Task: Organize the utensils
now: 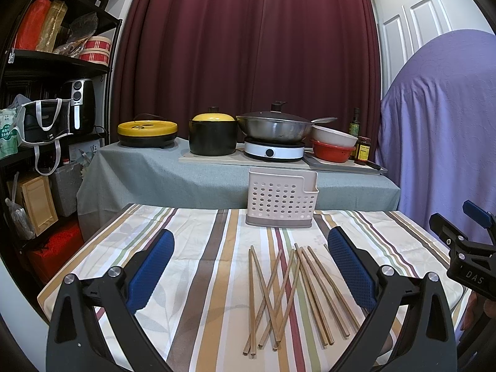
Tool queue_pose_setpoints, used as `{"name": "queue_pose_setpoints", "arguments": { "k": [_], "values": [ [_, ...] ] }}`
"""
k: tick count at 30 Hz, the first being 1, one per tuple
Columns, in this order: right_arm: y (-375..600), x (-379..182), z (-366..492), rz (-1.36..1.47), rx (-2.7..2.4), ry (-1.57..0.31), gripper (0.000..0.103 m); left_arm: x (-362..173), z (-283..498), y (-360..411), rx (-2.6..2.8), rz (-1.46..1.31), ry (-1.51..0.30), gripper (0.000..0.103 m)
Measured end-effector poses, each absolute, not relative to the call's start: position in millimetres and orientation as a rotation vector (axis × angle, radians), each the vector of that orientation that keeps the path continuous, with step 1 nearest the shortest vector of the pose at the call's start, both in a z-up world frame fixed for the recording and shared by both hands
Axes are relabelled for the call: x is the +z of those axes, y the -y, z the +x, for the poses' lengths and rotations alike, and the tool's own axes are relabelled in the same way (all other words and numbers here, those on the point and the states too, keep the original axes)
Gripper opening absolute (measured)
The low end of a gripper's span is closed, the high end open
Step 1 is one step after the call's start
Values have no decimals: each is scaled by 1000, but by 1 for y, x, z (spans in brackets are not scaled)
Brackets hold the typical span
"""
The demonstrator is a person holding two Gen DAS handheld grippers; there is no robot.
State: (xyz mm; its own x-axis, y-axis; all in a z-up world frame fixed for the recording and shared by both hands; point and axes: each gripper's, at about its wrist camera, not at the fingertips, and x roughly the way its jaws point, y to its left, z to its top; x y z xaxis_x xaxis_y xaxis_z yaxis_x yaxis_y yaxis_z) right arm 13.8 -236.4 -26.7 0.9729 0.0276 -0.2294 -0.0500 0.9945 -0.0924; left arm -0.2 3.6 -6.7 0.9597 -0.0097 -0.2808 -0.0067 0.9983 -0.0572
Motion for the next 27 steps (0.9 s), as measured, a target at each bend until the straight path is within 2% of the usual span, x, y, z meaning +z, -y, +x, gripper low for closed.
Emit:
{"name": "queue_pose_setpoints", "arguments": {
  "k": [19, 27],
  "values": [
    [238, -27, 14, -98, 39, -232, 99, -7, 0, -3, -1, -58, -288, 97],
    [232, -47, 23, -106, 37, -266, 99, -33, 12, -1, -10, -57, -360, 97]
  ]
}}
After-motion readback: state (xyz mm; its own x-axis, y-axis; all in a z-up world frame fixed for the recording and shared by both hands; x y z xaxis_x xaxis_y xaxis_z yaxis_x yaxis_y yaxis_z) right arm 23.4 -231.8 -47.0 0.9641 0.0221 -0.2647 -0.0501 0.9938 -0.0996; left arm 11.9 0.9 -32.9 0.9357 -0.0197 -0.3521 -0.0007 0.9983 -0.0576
